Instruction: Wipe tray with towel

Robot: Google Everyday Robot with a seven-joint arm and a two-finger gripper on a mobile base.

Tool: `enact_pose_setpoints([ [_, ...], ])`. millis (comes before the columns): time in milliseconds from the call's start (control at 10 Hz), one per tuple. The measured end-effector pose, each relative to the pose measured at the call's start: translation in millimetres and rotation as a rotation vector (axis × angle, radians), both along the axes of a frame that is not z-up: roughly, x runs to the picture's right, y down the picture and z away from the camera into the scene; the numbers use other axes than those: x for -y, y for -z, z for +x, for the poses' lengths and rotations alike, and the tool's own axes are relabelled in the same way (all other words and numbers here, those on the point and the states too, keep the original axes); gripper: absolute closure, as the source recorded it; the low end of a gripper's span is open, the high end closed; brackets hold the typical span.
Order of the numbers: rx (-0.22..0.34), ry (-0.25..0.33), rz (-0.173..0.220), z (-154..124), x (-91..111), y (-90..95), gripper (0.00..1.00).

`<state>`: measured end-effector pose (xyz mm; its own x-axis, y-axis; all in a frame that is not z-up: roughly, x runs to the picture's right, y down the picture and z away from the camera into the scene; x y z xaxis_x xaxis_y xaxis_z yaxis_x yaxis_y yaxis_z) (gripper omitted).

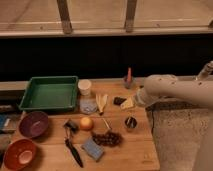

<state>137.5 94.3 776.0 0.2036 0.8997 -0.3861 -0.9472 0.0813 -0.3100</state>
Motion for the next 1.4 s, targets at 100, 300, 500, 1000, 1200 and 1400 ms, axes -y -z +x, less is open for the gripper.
enact_pose_setpoints([
  [100, 0.026, 0.042, -0.006, -22.9, 3.6, -6.7, 0.22],
  [300, 0.08, 0.103, -0.001, -62.9, 13.0, -13.7, 0.22],
  [500, 0.17, 0.164, 0.056, -116.4, 24.2, -11.3, 0.22],
  [1000, 0.251, 0.21, 0.138, -155.5, 30.4, 1.9, 0.22],
  [1200, 0.221, 0.202, 0.104, -148.5, 21.0, 1.3, 0.22],
  [1400, 0.205, 0.212, 0.052, -149.9, 2.2, -12.6, 0.22],
])
